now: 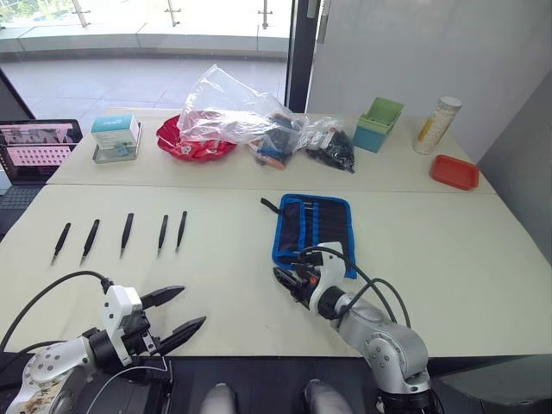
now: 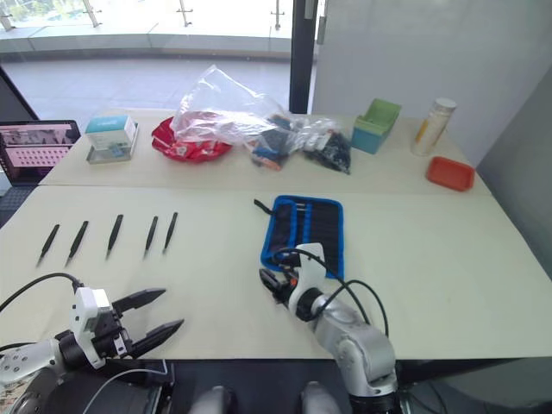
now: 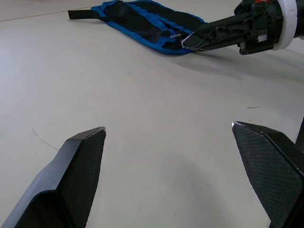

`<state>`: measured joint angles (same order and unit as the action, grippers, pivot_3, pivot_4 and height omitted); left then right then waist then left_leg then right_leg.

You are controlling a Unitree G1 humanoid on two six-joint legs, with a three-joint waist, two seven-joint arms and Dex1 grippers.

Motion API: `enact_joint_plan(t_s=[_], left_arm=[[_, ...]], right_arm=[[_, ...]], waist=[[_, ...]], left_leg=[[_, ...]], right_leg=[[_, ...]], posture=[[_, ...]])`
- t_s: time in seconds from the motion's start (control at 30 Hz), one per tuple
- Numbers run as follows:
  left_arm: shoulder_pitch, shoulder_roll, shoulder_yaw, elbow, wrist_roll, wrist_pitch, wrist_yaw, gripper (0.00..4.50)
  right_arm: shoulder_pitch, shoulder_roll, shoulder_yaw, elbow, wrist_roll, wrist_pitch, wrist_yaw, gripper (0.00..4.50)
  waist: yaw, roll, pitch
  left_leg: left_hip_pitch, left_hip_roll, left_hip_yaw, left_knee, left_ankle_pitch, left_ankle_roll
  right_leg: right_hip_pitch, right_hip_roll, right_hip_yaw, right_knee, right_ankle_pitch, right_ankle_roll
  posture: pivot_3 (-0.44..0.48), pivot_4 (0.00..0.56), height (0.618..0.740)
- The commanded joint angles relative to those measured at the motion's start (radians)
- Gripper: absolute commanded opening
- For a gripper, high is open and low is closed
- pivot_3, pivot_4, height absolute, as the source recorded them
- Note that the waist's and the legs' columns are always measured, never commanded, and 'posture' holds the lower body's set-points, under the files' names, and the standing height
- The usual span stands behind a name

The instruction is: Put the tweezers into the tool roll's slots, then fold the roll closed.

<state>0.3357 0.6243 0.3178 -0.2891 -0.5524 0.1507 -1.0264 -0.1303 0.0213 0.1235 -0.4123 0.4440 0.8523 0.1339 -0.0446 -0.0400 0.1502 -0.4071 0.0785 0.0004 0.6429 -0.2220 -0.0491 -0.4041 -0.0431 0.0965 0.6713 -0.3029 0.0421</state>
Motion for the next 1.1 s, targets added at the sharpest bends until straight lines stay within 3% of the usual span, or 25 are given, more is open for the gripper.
enact_joint_plan(t_s=[0.03, 0.33, 0.57, 0.8, 1.1], left_arm=[[0.009, 0.012, 0.030, -0.004, -0.016, -0.015, -0.015, 4.50], [0.007, 0.015, 0.041, -0.002, -0.019, -0.010, -0.026, 4.50], [0.001, 0.016, 0.040, 0.004, -0.020, -0.010, -0.031, 4.50], [0.002, 0.008, 0.038, 0.016, -0.017, -0.017, -0.034, 4.50], [0.006, 0.002, 0.037, 0.024, -0.016, -0.028, -0.038, 4.50]], right_arm=[[-0.004, 0.017, -0.008, -0.009, -0.011, -0.054, -0.011, 2.82], [-0.016, 0.054, -0.035, 0.035, -0.036, -0.115, -0.051, 2.82], [-0.025, 0.007, -0.063, -0.011, -0.024, -0.096, -0.037, 2.82], [-0.073, -0.060, 0.036, 0.023, -0.127, -0.101, -0.047, 2.82], [-0.098, -0.146, 0.101, -0.078, -0.219, -0.072, -0.036, 2.82]], waist=[[0.001, 0.000, 0.000], [0.001, 0.000, 0.000], [0.001, 0.000, 0.000], [-0.002, 0.000, 0.000], [0.003, 0.000, 0.000]], left_leg=[[0.000, 0.000, 0.000, 0.000, 0.000, 0.000], [0.000, 0.000, 0.000, 0.000, 0.000, 0.000], [0.000, 0.000, 0.000, 0.000, 0.000, 0.000], [0.000, 0.000, 0.000, 0.000, 0.000, 0.000], [-0.001, 0.000, 0.000, -0.001, 0.000, 0.000]], right_leg=[[0.000, 0.000, 0.000, 0.000, 0.000, 0.000], [0.000, 0.000, 0.000, 0.000, 0.000, 0.000], [0.000, 0.000, 0.000, 0.000, 0.000, 0.000], [0.000, 0.000, 0.000, -0.001, 0.000, 0.000], [0.000, 0.000, 0.000, -0.002, 0.000, 0.000]], posture=[[0.000, 0.150, 0.723], [0.000, 0.150, 0.723], [0.000, 0.150, 0.723], [0.000, 0.150, 0.723], [0.000, 0.150, 0.723]])
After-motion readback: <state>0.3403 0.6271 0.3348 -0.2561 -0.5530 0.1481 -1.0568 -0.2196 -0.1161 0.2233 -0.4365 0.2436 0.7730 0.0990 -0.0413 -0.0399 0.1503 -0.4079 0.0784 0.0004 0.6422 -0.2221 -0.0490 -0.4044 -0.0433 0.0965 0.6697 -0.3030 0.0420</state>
